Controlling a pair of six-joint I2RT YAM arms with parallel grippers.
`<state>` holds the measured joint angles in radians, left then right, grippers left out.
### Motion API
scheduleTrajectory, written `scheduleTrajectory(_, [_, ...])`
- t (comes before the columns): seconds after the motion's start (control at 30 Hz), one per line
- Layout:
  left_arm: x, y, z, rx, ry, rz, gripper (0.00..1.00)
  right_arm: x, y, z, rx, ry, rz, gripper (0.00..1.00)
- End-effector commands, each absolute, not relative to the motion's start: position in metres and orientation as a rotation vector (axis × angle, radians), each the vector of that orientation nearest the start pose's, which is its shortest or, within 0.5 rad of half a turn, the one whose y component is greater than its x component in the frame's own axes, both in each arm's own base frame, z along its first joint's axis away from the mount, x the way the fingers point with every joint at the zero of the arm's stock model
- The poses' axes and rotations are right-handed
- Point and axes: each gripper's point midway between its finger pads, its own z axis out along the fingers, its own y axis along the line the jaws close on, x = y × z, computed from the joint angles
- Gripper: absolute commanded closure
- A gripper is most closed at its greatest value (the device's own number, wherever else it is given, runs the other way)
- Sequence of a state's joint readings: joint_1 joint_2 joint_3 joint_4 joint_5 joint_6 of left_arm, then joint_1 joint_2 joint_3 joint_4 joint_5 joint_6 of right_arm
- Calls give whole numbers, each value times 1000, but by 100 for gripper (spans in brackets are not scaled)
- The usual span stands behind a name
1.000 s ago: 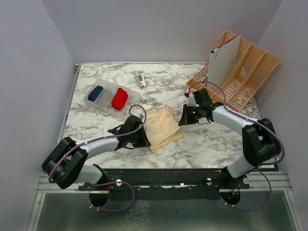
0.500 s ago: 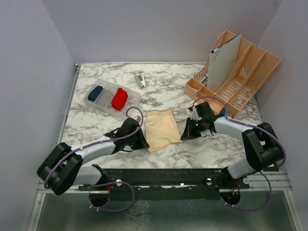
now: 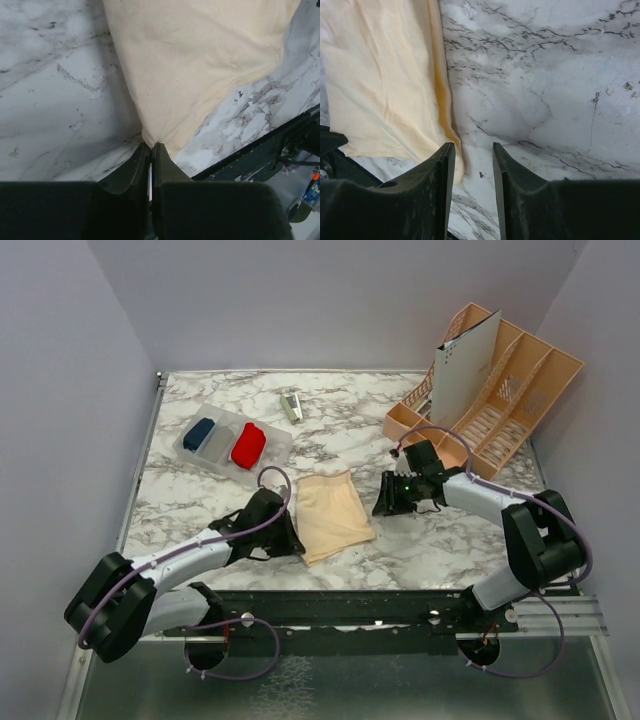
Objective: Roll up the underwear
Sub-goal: Fold the underwear at the center of the board.
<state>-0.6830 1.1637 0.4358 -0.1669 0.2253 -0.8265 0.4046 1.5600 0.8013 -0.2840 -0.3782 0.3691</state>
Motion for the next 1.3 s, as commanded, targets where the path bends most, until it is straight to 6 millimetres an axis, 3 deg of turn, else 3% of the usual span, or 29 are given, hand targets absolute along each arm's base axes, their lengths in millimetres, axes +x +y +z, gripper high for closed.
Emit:
scheduleTrajectory(0.0, [132,-214,36,-40,2745,-913,100,270,210,64,-255,2592,846,63])
scheduleTrajectory(0.13, [118,-211,43,-77,2763,-945,99,271,234,91,-272,2489,1053,74])
scheduleTrajectory(0.17, [116,-210,43,-117,2768,-941,88,271,239,97,-275,2466,1090,76])
scheduleTrajectory(0.2, [115,-208,45,-177,2770,-942,64,272,245,101,-286,2446,1120,77])
scheduleTrajectory(0.23, [115,-207,45,-207,2759,-939,46,273,251,103,-295,2435,1134,78])
scheduleTrajectory(0.27, [118,-205,46,-224,2737,-926,35,275,256,104,-308,2433,1132,79])
scheduleTrajectory(0.33, [128,-200,51,-230,2693,-877,21,281,269,99,-341,2451,1084,81])
scheduleTrajectory(0.43, [154,-205,75,-195,2601,-833,13,299,281,94,-335,2460,1013,87])
scheduleTrajectory(0.47, [167,-212,90,-157,2553,-836,12,303,286,91,-338,2464,1002,89])
scheduleTrajectory(0.6, [224,-218,108,-71,2505,-643,15,326,302,87,-359,2458,933,92])
scheduleTrajectory(0.77, [276,-223,93,-96,2519,-623,24,340,318,74,-379,2494,914,96])
scheduleTrajectory(0.9, [288,-216,72,-99,2551,-538,26,347,320,62,-373,2520,892,98])
scheduleTrajectory(1.1, [298,-211,55,-65,2555,-479,23,343,324,44,-435,2571,894,98])
scheduleTrajectory(1.27, [306,-192,20,-77,2613,-292,25,350,309,19,-433,2622,744,98])
